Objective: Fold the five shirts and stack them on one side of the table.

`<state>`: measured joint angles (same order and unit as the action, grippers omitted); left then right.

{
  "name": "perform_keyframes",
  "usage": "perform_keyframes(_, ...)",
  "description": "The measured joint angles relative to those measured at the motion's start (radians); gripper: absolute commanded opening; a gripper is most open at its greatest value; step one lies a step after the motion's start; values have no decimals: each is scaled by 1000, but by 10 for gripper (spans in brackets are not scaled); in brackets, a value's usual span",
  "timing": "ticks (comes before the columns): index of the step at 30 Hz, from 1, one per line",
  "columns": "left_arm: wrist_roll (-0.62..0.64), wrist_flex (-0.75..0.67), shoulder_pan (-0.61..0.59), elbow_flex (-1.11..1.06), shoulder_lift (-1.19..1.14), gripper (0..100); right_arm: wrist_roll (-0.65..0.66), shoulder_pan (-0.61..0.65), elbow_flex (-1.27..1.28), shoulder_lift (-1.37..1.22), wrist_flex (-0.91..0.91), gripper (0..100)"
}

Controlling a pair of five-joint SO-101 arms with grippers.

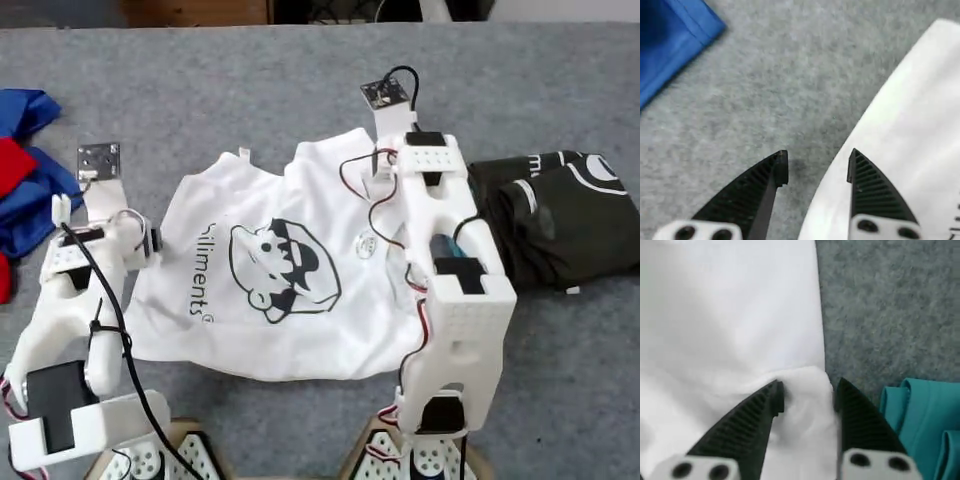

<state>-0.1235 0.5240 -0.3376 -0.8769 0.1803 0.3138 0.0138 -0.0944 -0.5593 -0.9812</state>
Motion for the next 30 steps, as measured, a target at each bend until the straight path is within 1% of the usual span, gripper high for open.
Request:
perform_keyframes(2,-6,-9,17,-18,6,170,2,-9,-8,-9,-2,39)
perform_keyframes(5,-6,-17,34,-21,12,71,0,-26,-8,-9,-5,11)
perform_keyframes(7,-6,-21,35,-21,12,25,0,-37,-9,-9,-15,15)
perform_keyframes(8,-14,-21,34,-21,12,30,0,-43,-9,-9,-21,14)
perform_keyframes(11,-87,-17,23,-21,12,29,0,-66,-37,-9,-51,14)
perform_keyframes(14,-103,17,-31,-8,20,29,0,-92,-68,-9,-77,14)
perform_keyframes(18,-55,94,-144,52,95,29,0,-104,-74,-9,-86,14)
perform_keyframes(20,-20,126,-167,63,147,29,2,-104,-80,-9,-97,14)
perform_keyframes(23,-3,152,-129,66,219,30,2,-104,-83,-9,-109,14)
perform_keyframes(27,2,133,3,84,269,35,2,-104,-83,-9,-109,15)
perform_keyframes(30,21,66,89,91,259,123,2,-104,-83,-9,-109,15)
